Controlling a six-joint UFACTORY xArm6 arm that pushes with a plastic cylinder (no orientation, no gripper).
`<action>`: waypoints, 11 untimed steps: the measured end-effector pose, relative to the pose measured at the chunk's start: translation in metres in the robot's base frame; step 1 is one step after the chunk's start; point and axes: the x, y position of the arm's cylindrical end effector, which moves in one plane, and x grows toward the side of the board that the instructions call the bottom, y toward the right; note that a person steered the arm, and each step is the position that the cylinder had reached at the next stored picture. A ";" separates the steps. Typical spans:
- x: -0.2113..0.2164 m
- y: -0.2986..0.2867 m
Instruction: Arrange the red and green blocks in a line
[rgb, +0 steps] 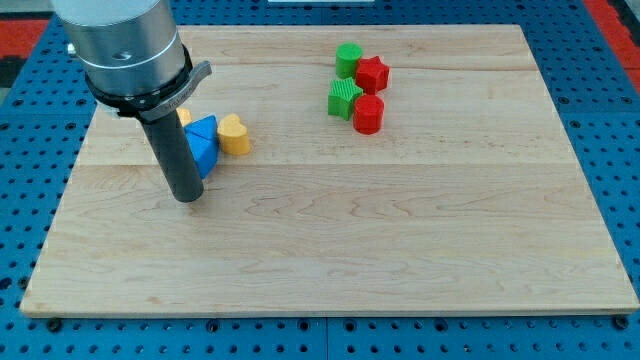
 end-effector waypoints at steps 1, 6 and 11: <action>0.000 0.001; -0.158 0.267; -0.237 0.244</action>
